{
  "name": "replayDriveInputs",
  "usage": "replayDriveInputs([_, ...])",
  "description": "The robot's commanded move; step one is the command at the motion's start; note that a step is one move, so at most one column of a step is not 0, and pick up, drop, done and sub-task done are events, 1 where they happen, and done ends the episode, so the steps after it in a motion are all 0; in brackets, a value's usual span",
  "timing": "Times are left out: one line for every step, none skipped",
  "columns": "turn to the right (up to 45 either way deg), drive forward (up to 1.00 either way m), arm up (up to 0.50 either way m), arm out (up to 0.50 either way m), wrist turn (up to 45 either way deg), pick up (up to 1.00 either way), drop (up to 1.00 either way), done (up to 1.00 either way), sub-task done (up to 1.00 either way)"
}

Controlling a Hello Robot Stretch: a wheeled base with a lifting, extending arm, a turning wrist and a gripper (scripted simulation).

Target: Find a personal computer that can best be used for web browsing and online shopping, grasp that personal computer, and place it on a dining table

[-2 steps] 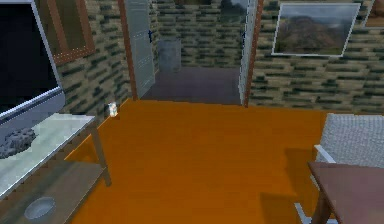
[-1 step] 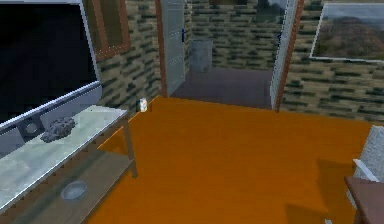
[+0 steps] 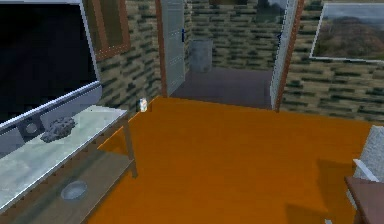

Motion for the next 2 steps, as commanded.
replayDriveInputs([0.0, 0.0, 0.0, 0.0, 45.0, 0.0, 0.0, 0.0, 0.0])
replayDriveInputs([0.0, 0.0, 0.0, 0.0, 45.0, 0.0, 0.0, 0.0, 0.0])
